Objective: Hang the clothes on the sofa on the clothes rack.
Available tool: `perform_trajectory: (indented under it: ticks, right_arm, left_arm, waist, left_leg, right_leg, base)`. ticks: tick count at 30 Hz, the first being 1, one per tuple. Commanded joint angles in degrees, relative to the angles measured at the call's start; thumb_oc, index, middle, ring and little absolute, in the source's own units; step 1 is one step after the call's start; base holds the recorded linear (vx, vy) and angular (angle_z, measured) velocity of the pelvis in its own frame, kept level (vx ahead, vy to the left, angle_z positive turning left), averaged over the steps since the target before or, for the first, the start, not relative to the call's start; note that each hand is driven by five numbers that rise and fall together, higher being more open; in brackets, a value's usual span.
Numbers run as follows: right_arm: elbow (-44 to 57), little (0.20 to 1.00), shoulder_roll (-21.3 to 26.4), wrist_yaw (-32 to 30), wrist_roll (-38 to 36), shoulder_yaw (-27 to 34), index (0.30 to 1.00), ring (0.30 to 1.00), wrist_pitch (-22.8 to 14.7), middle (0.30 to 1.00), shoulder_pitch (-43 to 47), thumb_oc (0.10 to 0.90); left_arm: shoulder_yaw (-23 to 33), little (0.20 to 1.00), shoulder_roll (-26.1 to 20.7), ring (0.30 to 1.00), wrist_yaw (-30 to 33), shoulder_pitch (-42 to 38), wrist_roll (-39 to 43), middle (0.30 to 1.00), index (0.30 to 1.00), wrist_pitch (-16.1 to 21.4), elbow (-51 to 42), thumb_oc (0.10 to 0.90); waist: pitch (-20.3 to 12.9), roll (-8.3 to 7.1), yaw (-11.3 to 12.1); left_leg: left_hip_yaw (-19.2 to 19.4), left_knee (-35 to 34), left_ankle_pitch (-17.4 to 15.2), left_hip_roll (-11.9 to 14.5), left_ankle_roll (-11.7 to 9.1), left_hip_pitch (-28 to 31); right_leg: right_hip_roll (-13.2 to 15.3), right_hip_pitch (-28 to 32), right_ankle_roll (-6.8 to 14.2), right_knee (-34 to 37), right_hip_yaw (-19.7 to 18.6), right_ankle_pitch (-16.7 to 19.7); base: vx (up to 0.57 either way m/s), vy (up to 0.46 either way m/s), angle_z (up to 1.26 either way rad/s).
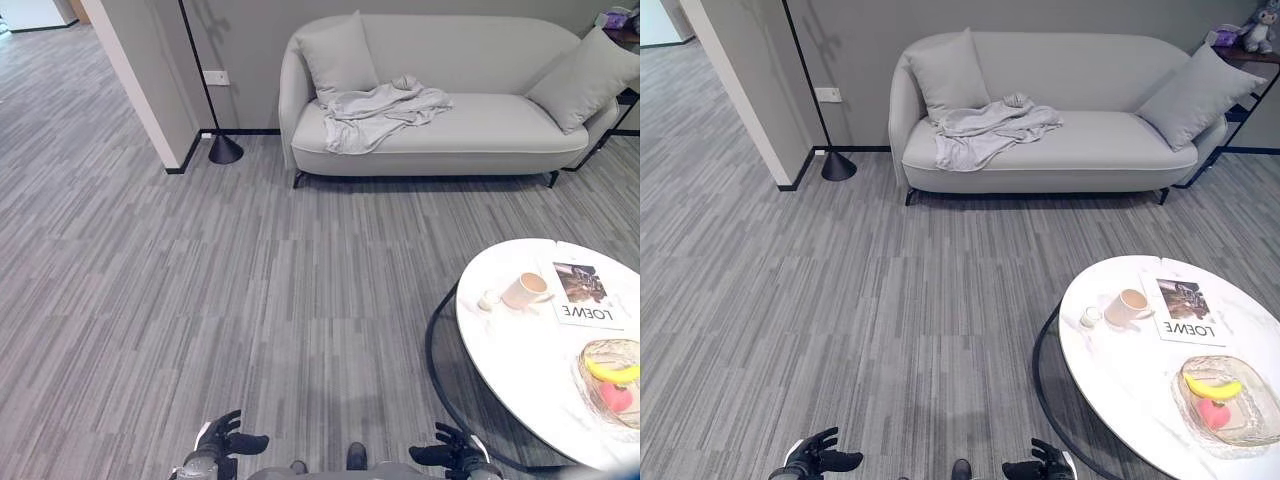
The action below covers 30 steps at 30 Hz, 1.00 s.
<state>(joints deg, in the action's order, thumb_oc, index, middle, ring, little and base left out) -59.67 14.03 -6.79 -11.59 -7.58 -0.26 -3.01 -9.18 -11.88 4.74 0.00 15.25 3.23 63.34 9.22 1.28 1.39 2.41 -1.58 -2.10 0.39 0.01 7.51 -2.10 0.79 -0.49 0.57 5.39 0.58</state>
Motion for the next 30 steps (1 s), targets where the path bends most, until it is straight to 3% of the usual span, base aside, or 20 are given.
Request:
perform_trajectory:
  ticks: [1, 3, 5, 7, 9, 10, 13, 15, 18, 19, 20, 21, 22, 23, 24, 25, 26, 27, 28, 30]
  right_arm:
    - [5.8, 0.9, 4.6, -0.1, 1.2, -3.2, 0.9, 0.9, -1.6, 0.9, 1.7, 0.8]
    - [6.3, 0.9, 4.9, -0.1, 1.3, -3.1, 0.9, 0.9, -1.6, 0.9, 1.5, 0.8]
    - [8.0, 0.9, 6.0, -0.7, 0.2, -2.3, 0.9, 0.9, -1.8, 0.9, 1.7, 0.8]
    - [7.9, 0.9, 6.4, -0.8, 0.5, -2.4, 0.9, 0.9, -1.6, 0.9, 1.9, 0.8]
    - [9.0, 0.9, 7.0, -0.8, 1.3, -2.1, 0.9, 0.9, -1.1, 0.9, 1.7, 0.8]
    - [9.0, 0.9, 7.0, -0.8, 1.3, -2.1, 0.9, 0.9, -1.1, 0.9, 1.7, 0.8]
    - [10.5, 0.9, 8.3, -1.0, 2.1, -2.7, 0.9, 0.9, -1.5, 0.9, 2.2, 0.8]
    - [10.7, 0.9, 8.6, -1.5, 2.6, -3.4, 0.9, 0.9, -1.5, 0.9, 3.1, 0.8]
    - [11.0, 0.9, 8.9, -0.7, 3.7, -3.6, 0.9, 0.9, -1.4, 0.9, 3.4, 0.8]
    - [11.3, 0.9, 8.5, -0.4, 4.1, -3.5, 0.9, 0.9, -1.4, 0.9, 2.8, 0.8]
    - [11.3, 0.9, 8.5, -0.4, 4.1, -3.5, 0.9, 0.9, -1.4, 0.9, 2.8, 0.8]
    - [10.8, 0.9, 7.8, 0.1, 5.3, -3.1, 0.9, 0.9, -1.1, 0.9, 2.1, 0.8]
    - [10.8, 0.9, 7.9, 0.1, 5.3, -3.1, 0.9, 0.9, -1.1, 0.9, 2.1, 0.8]
    - [9.8, 0.9, 7.5, 0.5, 5.2, -2.7, 0.9, 0.9, -1.1, 0.9, 1.9, 0.8]
    - [8.6, 0.9, 7.3, 0.6, 5.0, -2.4, 0.9, 0.9, -1.0, 0.9, 2.2, 0.8]
    - [7.8, 0.9, 7.1, 0.6, 5.3, -2.2, 0.9, 0.9, -0.6, 0.9, 2.6, 0.8]
    - [7.8, 0.9, 7.0, 0.4, 5.0, -1.9, 0.9, 0.9, -0.6, 0.9, 2.6, 0.8]
    - [7.6, 0.9, 6.7, 0.0, 4.7, -1.5, 0.9, 0.9, -0.6, 0.9, 3.1, 0.8]
    - [7.6, 0.9, 6.7, 0.0, 4.7, -1.5, 0.9, 0.9, -0.6, 0.9, 3.1, 0.8]
    - [7.6, 0.9, 6.7, 0.0, 4.4, -1.3, 0.9, 0.9, -0.6, 0.9, 3.1, 0.8]
  left_arm:
    - [1.1, 0.9, -2.6, 0.9, 0.2, -4.1, 2.6, 0.9, 0.9, 2.0, -2.0, 0.8]
    - [1.3, 0.9, -2.7, 0.9, 0.2, -3.9, 2.7, 0.9, 0.9, 2.1, -3.0, 0.8]
    - [1.5, 0.9, -2.2, 0.9, 0.6, -3.9, 5.1, 0.9, 0.9, 2.0, -4.5, 0.8]
    - [1.7, 0.9, -1.9, 0.9, 0.8, -3.7, 5.8, 0.9, 0.9, 1.9, -4.2, 0.8]
    - [2.5, 0.9, -1.3, 0.9, -0.2, -2.8, 7.4, 0.9, 0.9, 1.7, -4.5, 0.8]
    - [2.4, 0.9, -1.3, 0.9, -0.2, -2.8, 7.4, 0.9, 0.9, 1.7, -4.5, 0.8]
    - [2.4, 0.9, -1.4, 0.9, -0.1, -1.9, 7.1, 0.9, 0.9, 2.0, -4.6, 0.8]
    - [2.1, 0.9, -1.8, 0.9, 0.4, -2.1, 6.8, 0.9, 0.9, 1.9, -4.9, 0.8]
    - [2.7, 0.9, -2.2, 0.9, 0.6, -1.5, 5.1, 0.9, 0.9, 1.9, -3.0, 0.8]
    - [2.5, 0.9, -2.1, 0.9, 0.5, -1.3, 4.6, 0.9, 0.9, 1.8, -2.6, 0.8]
    - [2.5, 0.9, -2.1, 0.9, 0.5, -1.3, 4.6, 0.9, 0.9, 1.8, -2.6, 0.8]
    - [2.7, 0.9, -2.0, 0.9, 0.1, -1.2, 3.5, 0.9, 0.9, 1.6, -1.1, 0.8]
    - [2.7, 0.9, -2.0, 0.9, 0.1, -1.2, 3.5, 0.9, 0.9, 1.6, -1.1, 0.8]
    - [2.7, 0.9, -2.1, 0.9, -0.2, -1.2, 2.9, 0.9, 0.9, 1.6, -0.7, 0.8]
    - [2.4, 0.9, -2.3, 0.9, -0.5, -1.3, 2.2, 0.9, 0.9, 1.4, -0.7, 0.8]
    - [1.7, 0.9, -3.2, 0.9, -0.7, -1.5, 1.5, 0.9, 0.9, 1.3, -2.1, 0.8]
    - [1.4, 0.9, -3.5, 0.9, -0.8, -1.7, 1.2, 0.9, 0.9, 1.1, -2.4, 0.8]
    - [1.1, 0.9, -4.4, 0.9, -0.5, -2.2, 0.1, 0.9, 0.9, 0.9, -2.4, 0.8]
    - [1.1, 0.9, -4.4, 0.9, -0.5, -2.2, 0.1, 0.9, 0.9, 0.9, -2.4, 0.8]
    - [1.1, 0.9, -4.5, 0.9, -0.2, -2.8, 0.0, 0.9, 0.9, 1.1, -2.6, 0.8]
  waist:
    - [3.7, -4.64, 0.0]
    - [4.3, -4.78, 0.3]
    - [7.1, -5.16, 0.8]
    - [7.1, -5.27, 0.7]
    - [5.8, -5.36, 1.5]
    - [5.8, -5.45, 1.6]
    - [5.3, -5.41, 3.1]
    - [5.2, -5.29, 4.6]
    - [3.3, -5.36, 5.3]
    - [2.5, -5.26, 5.5]
    - [2.6, -5.34, 5.5]
    - [0.2, -6.35, 5.5]
    - [0.1, -6.26, 5.5]
    - [-0.5, -6.69, 5.7]
    - [-0.5, -6.83, 5.8]
    - [0.6, -5.97, 5.1]
    - [1.0, -5.18, 4.6]
    - [2.4, -3.63, 3.1]
    - [2.4, -3.71, 3.0]
    - [3.1, -2.15, 1.5]
  left_leg:
    - [-1.2, 10.3, -3.8, -1.5, -2.0, -6.5]
    - [-1.4, 15.0, -3.5, -1.5, -2.0, -8.9]
    - [-3.5, 29.9, 0.8, -2.3, -1.6, -18.6]
    - [-3.0, 32.0, 0.1, -2.2, -1.3, -20.7]
    - [-1.7, 24.1, -2.9, -3.4, -0.5, -22.1]
    - [-1.6, 23.9, -2.8, -3.5, -0.4, -21.9]
    - [-1.6, 7.0, 3.5, -0.6, -2.3, -23.9]
    - [-3.0, -1.4, 5.8, 0.6, -3.3, -26.0]
    - [-0.2, -3.4, 6.9, 1.7, -3.8, -27.6]
    - [0.2, -3.4, 10.3, 1.7, -3.9, -26.6]
    - [0.2, -3.4, 10.2, 1.6, -3.9, -26.5]
    - [0.3, -3.4, 13.3, -0.7, -3.3, -24.4]
    - [0.3, -3.4, 13.3, -0.6, -3.3, -24.5]
    - [0.5, -3.4, 13.0, -1.9, -2.4, -23.0]
    - [0.7, -3.0, 12.0, -3.4, -1.3, -21.3]
    - [1.1, -2.8, 9.3, -5.6, 1.5, -16.4]
    - [1.2, -3.1, 8.2, -6.0, 2.5, -14.1]
    - [1.4, -3.4, 5.1, -6.1, 4.0, -9.4]
    - [1.4, -3.4, 5.1, -6.2, 4.0, -9.4]
    - [1.1, -3.4, 2.7, -5.2, 3.8, -5.7]
  right_leg:
    - [5.0, 4.3, 4.8, -1.3, -0.4, -2.5]
    - [4.9, 4.3, 4.3, -1.5, -0.7, -2.8]
    - [4.7, 3.9, 2.7, -2.9, -0.8, -3.9]
    - [4.7, 3.8, 2.4, -3.2, -0.6, -4.7]
    - [4.9, 4.8, 3.3, -2.5, -1.1, -6.2]
    - [5.0, 4.9, 3.3, -2.4, -1.2, -6.2]
    - [4.7, 8.6, 4.0, -0.5, -1.2, -8.2]
    - [4.6, 11.4, 4.1, 0.0, -1.3, -9.9]
    - [5.6, 15.2, 5.6, 0.5, -3.1, -11.0]
    - [6.3, 16.1, 6.1, 0.2, -3.2, -10.8]
    - [6.4, 16.2, 6.1, 0.3, -3.1, -10.8]
    - [10.1, 15.8, 8.2, -3.5, -2.9, -7.3]
    - [10.0, 15.7, 8.2, -3.5, -2.9, -7.2]
    - [11.8, 14.7, 9.0, -7.3, -3.2, -2.6]
    - [13.8, 12.9, 9.2, -14.5, -3.7, 4.4]
    - [17.7, 8.2, 7.7, -27.8, -2.2, 14.4]
    - [18.8, 5.4, 6.6, -33.4, -1.2, 16.1]
    - [21.2, -1.1, 5.9, -40.7, 1.8, 14.8]
    - [21.3, -1.1, 5.9, -40.8, 1.8, 14.7]
    - [20.0, -5.4, 4.8, -37.0, 5.7, 7.7]
  base:
    - [-0.04, -0.156, -0.06]
    - [-0.03, -0.092, -0.05]
    - [-0.02, -0.13, -0.07]
    - [0.16, -0.05, -0.15]
    - [0.32, 0.033, -0.08]
    - [0.24, 0.051, -0.02]
    - [0.39, 0.069, 0.02]
    - [0.48, 0.071, 0.1]
    - [0.57, 0.186, -0.06]
    - [0.44, 0.169, -0.51]
    - [0.73, 0.28, -0.72]
    - [0.49, 0.195, -0.75]
    - [0.7, 0.287, -0.43]
    - [0.39, 0.191, -0.1]
    - [0.76, 0.429, 0.14]
    - [0.7, 0.451, 0.09]
    - [0.86, 0.538, 0.11]
    - [0.5, 0.298, 0.23]
    - [0.51, 0.206, 0.31]
    - [0.44, 0.029, 0.25]
